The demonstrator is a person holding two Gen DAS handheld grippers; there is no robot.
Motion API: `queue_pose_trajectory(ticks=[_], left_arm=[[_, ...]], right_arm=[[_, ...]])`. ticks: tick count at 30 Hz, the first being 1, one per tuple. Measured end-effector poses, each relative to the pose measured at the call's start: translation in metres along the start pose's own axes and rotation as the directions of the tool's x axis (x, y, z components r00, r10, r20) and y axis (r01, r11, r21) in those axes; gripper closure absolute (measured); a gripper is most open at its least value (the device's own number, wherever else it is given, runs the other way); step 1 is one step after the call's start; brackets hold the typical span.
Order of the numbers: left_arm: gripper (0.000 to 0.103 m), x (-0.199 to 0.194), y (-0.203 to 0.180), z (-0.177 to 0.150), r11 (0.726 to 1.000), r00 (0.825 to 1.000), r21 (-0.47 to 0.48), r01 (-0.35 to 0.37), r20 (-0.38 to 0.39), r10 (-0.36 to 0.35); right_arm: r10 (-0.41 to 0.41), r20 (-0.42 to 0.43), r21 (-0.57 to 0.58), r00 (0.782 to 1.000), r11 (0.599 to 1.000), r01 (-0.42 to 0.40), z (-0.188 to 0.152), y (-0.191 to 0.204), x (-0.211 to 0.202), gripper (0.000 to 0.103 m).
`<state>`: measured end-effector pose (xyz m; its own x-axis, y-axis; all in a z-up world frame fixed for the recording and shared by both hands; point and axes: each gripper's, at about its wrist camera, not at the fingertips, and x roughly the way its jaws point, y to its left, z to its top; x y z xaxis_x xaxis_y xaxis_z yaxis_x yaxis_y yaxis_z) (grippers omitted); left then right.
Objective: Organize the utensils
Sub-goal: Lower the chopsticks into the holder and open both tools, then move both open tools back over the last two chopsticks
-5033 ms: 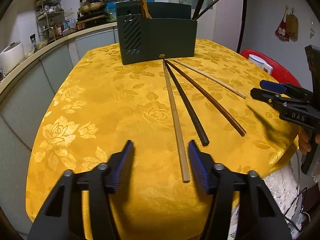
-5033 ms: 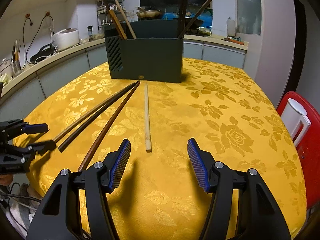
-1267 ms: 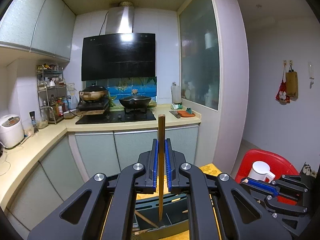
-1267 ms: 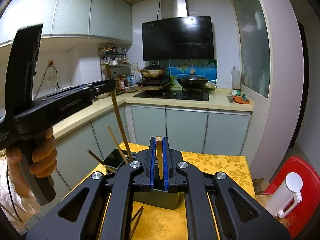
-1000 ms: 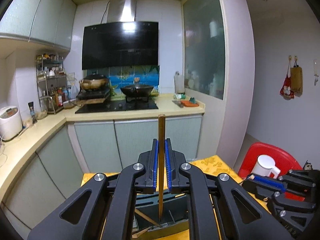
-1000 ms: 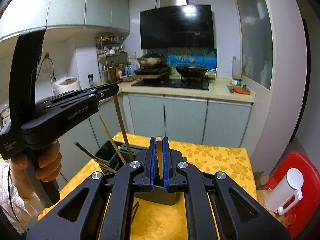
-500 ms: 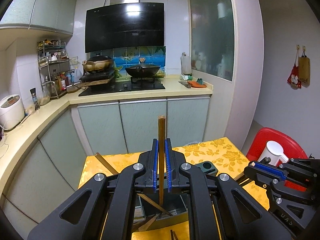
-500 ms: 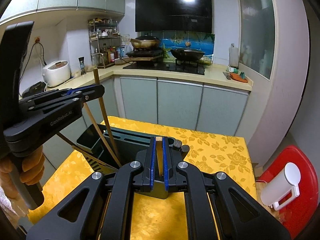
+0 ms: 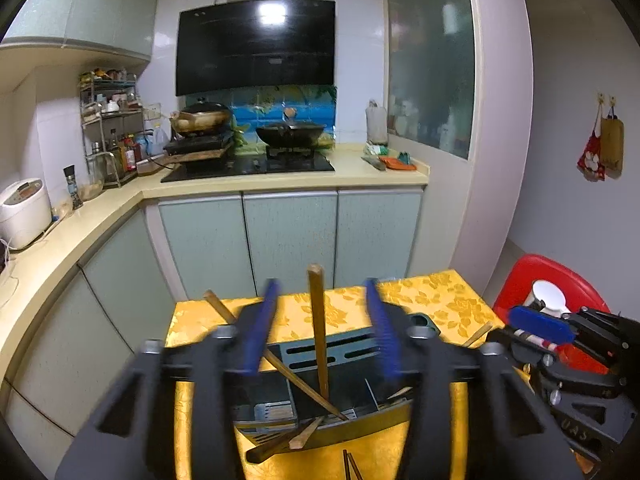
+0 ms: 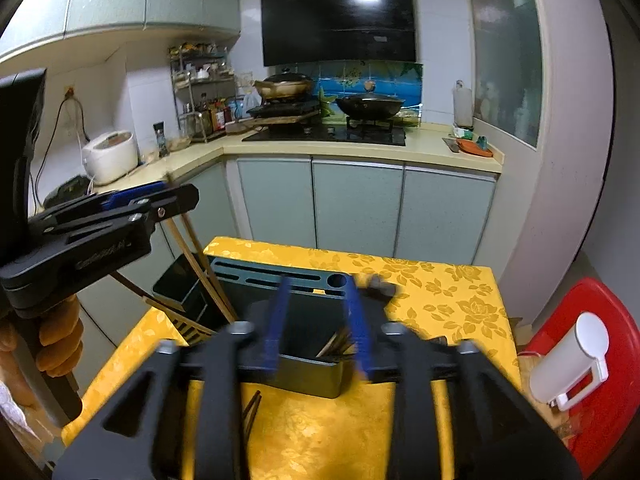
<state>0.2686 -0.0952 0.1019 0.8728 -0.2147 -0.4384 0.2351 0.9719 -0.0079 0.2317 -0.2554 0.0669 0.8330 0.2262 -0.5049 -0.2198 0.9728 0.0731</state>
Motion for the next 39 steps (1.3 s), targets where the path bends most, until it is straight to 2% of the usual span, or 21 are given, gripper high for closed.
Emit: queue_pose_trajectory(ticks=[8, 14, 19, 24, 30, 39], left_arm=[[0.035, -0.035, 0.003, -0.012, 1.0, 0.999, 0.008, 0.002, 0.05, -0.002], [0.028, -0.065, -0.002, -0.042, 0.999, 0.997, 0.03, -0.014, 0.077, 0.011], [0.027, -0.074, -0.008, -0.085, 0.996, 0.998, 0.069, -0.049, 0.041, 0.046], [0.027, -0.075, -0.008, -0.121, 0.993, 0.997, 0.084, -0.079, 0.001, 0.079], [0.027, -0.073, 0.0, -0.151, 0.995, 0.994, 0.054, -0.079, -0.066, 0.083], [0.027, -0.075, 0.005, -0.189, 0.996, 0.986, 0.031, -0.088, -0.138, 0.092]], right_arm=[[0.016, 0.065, 0.0, 0.998, 1.0, -0.016, -0.005, 0.002, -0.029, 0.061], [0.03, 0.121, -0.005, 0.992, 1.0, -0.029, -0.021, 0.005, -0.056, 0.053], [0.038, 0.129, -0.02, 0.991, 0.999, -0.036, -0.045, 0.009, -0.068, 0.053], [0.047, 0.1, -0.031, 0.994, 0.999, -0.044, -0.081, 0.015, -0.069, 0.053], [0.051, 0.043, 0.01, 0.998, 0.999, -0.051, -0.115, 0.011, -0.063, 0.053], [0.016, 0.011, 0.028, 1.0, 0.999, -0.016, -0.153, 0.016, -0.06, 0.053]])
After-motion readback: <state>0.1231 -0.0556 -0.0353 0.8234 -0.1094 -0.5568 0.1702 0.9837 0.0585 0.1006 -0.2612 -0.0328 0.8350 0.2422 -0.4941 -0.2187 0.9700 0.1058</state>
